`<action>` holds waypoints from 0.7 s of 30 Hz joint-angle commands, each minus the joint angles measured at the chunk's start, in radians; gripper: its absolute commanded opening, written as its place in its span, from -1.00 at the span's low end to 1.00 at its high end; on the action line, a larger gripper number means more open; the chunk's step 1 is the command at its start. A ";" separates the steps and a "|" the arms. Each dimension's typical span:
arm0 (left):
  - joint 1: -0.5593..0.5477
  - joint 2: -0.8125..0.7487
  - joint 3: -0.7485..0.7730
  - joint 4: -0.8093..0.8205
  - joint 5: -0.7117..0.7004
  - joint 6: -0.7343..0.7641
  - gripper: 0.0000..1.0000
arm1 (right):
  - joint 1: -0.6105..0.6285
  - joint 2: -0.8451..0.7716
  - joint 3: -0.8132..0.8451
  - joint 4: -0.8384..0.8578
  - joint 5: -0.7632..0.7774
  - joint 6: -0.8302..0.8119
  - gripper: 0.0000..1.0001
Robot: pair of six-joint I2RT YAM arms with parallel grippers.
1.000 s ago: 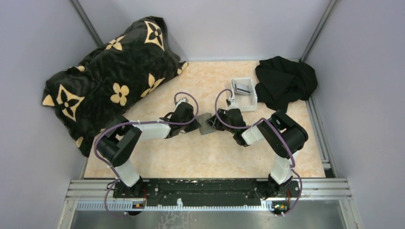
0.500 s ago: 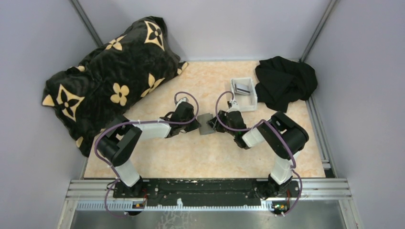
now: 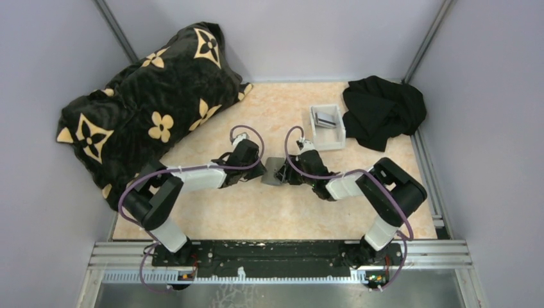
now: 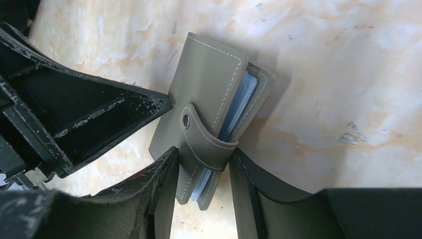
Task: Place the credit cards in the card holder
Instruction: Close the card holder at the center of the board, then reset both arms
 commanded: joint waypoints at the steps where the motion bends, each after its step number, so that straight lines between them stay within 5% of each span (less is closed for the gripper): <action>1: -0.009 -0.071 -0.053 -0.196 -0.111 0.021 -0.21 | 0.028 0.000 0.009 -0.337 -0.012 -0.060 -0.13; 11: -0.035 -0.333 -0.129 -0.090 -0.186 0.049 0.14 | 0.028 -0.159 0.050 -0.473 0.129 -0.116 0.02; 21: -0.078 -0.457 -0.121 -0.094 -0.294 0.169 0.30 | 0.031 -0.378 0.117 -0.654 0.255 -0.216 0.51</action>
